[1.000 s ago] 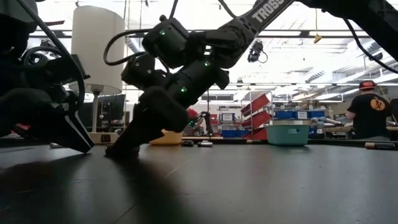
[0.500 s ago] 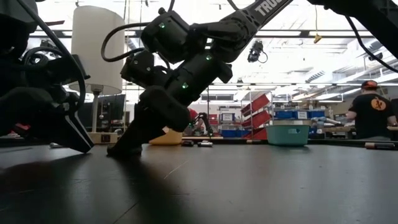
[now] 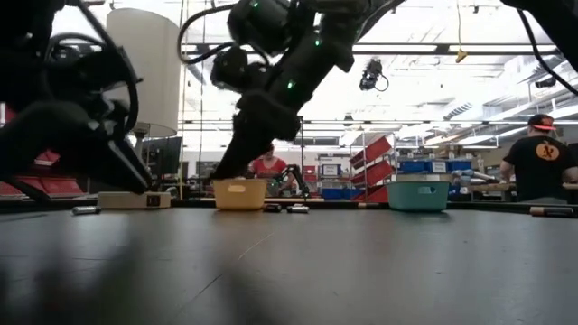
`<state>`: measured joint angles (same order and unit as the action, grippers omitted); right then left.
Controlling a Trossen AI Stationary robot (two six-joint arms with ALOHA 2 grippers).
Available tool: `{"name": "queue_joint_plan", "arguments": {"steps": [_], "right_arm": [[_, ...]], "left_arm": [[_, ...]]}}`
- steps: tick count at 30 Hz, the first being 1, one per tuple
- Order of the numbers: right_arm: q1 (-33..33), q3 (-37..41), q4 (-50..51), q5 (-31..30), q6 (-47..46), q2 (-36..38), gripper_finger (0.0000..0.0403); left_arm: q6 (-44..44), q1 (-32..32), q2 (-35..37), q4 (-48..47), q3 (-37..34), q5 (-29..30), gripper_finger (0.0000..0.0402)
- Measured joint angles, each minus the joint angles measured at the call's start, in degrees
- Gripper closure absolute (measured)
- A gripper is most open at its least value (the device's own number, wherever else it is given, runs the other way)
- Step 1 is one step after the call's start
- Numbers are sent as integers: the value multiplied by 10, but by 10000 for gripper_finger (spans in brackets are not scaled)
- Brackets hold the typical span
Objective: Sort batteries
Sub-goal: Put the black battery into the blue bin
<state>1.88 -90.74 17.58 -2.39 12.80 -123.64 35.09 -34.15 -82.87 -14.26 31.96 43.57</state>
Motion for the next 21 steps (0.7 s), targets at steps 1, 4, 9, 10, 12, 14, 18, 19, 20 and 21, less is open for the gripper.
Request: {"name": "queue_joint_plan", "arguments": {"steps": [1, 4, 9, 10, 12, 14, 18, 19, 20, 21], "right_arm": [[-4, 0, 8, 0, -8, 9, 355], [-15, 0, 35, -4, -33, 40, 355], [-39, 20, 113, -67, -73, 102, 355], [-48, 34, 118, -71, -84, 118, 355], [-69, 73, 108, -75, -108, 155, 355], [-92, 121, 92, -82, -132, 197, 355], [-140, 231, 47, -92, -183, 278, 355], [-153, 257, 35, -98, -199, 298, 355], [-167, 282, 26, -104, -214, 319, 355], [-182, 304, 18, -112, -230, 338, 355]], "left_arm": [[-10, 0, 0, 1, 5, 4, 252], [-23, 0, 0, 0, 10, 19, 254], [-21, 0, 0, -12, 10, 26, 254], [-21, 0, 0, -11, 10, 27, 254], [-20, 0, 0, -10, 10, 26, 254], [-20, -1, 0, -10, 10, 26, 254], [-19, -1, 0, -6, 10, 26, 254], [-19, -1, 0, -6, 10, 26, 254], [-19, -1, 0, -6, 10, 26, 254], [-19, -1, 0, -6, 10, 26, 254]]}}
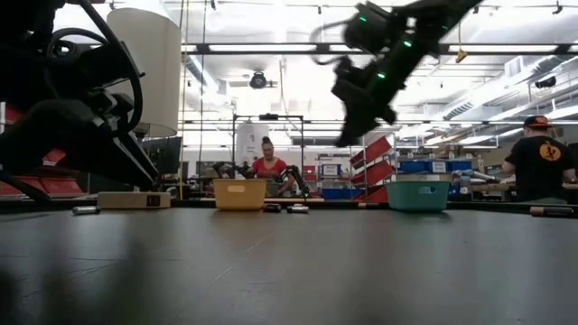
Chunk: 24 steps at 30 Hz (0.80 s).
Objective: Sort batteries
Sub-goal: Put the black battery into the blue bin
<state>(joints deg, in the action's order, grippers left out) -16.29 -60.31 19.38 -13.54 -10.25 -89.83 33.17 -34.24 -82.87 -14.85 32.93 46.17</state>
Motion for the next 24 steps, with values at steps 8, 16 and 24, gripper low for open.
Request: {"name": "queue_joint_plan", "arguments": {"steps": [8, 16, 24], "right_arm": [[-111, 92, 8, -5, -96, 104, 355], [-172, 93, 46, -73, -109, 106, 355], [-200, 93, 94, -133, -132, 69, 330]], "left_arm": [[-14, 0, 0, 9, 0, 0, 254], [-16, 0, 0, 13, 0, 0, 254], [-16, 0, 0, 12, 0, -2, 254]]}}
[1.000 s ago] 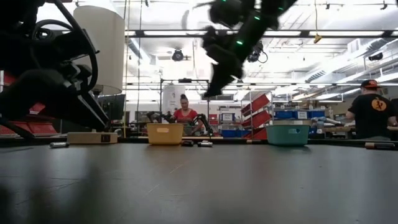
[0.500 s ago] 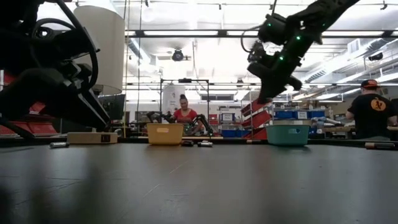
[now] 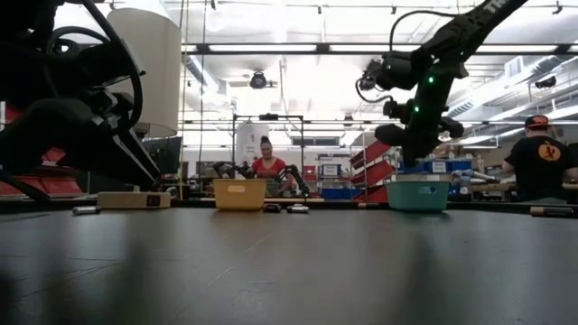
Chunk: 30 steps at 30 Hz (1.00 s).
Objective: Sort batteries
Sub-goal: Put the black battery into the blue bin
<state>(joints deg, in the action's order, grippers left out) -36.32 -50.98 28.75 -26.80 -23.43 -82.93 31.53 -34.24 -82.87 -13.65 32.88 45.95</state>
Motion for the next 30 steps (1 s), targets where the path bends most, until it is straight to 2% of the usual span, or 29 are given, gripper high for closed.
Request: {"name": "queue_joint_plan", "arguments": {"steps": [6, 12, 16, 22, 27, 30], "right_arm": [[-3, 0, 18, -2, 25, -22, 271], [12, -11, 62, 24, 39, -9, 243], [52, -51, 164, 29, 39, 11, 244], [119, -113, 373, 96, 1, 19, 245], [140, -95, 508, 147, -38, 19, 245], [146, -66, 518, 170, -40, 18, 245]], "left_arm": [[0, 0, 0, 0, 0, 0, 254], [0, 0, 0, 0, 0, 0, 254], [0, 1, 0, 0, 0, 3, 254], [0, 2, 0, 0, 0, 10, 254], [-14, 2, 0, 3, 0, 10, 254], [-15, 2, 0, 5, 0, 10, 254]]}}
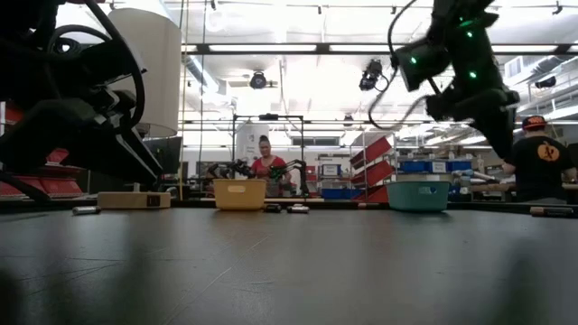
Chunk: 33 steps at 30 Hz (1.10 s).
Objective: Sort batteries
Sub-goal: Put the black battery into the blue bin
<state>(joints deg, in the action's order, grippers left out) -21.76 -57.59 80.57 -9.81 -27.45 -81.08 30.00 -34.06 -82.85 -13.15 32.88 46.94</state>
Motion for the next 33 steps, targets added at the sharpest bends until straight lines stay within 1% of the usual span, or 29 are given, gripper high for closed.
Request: {"name": "queue_joint_plan", "arguments": {"steps": [4, 7, 10, 14, 20, 24, 33], "right_arm": [[0, 50, -21, 22, 16, 0, 243], [0, 89, -33, 23, 36, 0, 241], [0, 123, -54, 9, 59, 0, 241], [0, 157, -75, 7, 85, 0, 239], [-5, 153, -80, 4, 90, 0, 239], [-20, 153, -80, 5, 92, -4, 237], [-47, 153, -93, 7, 103, -4, 234]], "left_arm": [[-6, 0, 0, 0, 0, 0, 254], [-11, 0, 0, 0, 0, 0, 254], [-12, 0, 0, 0, 0, 0, 254], [-15, 0, 0, 2, 0, 0, 254], [-17, 0, 0, 16, 0, 0, 254], [-40, 0, 0, 29, 0, 0, 254], [-58, 0, 0, 37, 0, 0, 254]]}}
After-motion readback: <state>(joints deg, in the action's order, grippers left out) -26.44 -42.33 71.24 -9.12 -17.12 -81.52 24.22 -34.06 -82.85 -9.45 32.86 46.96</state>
